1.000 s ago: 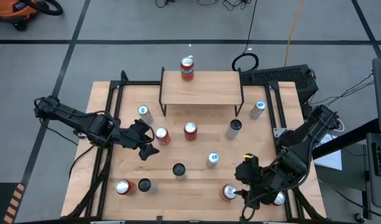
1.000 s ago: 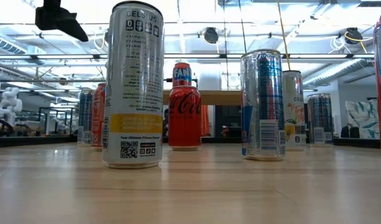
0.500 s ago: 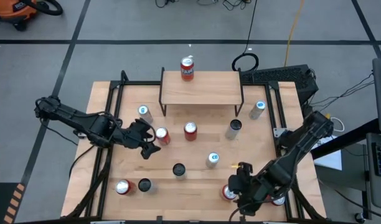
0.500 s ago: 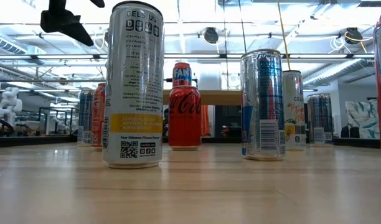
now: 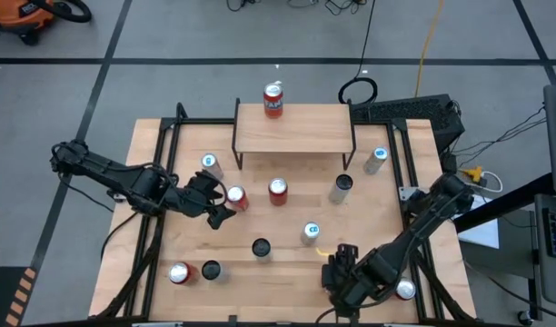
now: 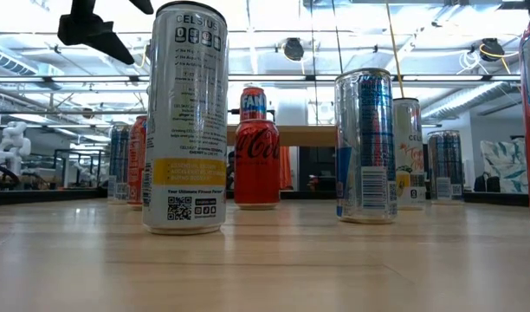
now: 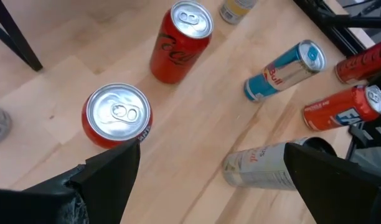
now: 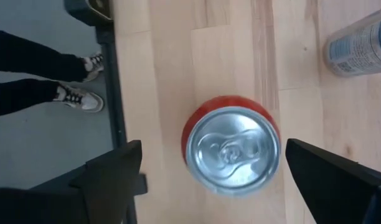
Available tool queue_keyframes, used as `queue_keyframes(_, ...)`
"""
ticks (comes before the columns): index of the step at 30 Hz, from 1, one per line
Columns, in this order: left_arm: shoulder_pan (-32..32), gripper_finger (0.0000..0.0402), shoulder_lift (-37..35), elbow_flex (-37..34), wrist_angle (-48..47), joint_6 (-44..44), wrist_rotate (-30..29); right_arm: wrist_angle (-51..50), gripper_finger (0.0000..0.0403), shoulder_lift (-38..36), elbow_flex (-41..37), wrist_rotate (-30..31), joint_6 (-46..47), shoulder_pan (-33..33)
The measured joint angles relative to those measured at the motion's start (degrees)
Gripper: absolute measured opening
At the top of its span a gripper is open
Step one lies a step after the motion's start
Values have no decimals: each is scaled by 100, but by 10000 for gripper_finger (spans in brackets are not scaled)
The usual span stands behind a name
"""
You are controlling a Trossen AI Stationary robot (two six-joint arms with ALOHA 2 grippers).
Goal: Place canned beverage on shelf
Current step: Put the bottom red soda can on the shelf aligned with the other red soda can
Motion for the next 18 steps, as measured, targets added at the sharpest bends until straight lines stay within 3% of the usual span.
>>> queue_keyframes(18, -2, 400, 0, -2, -13, 55, -67, -8, 377, 723, -2, -784, -240, -520)
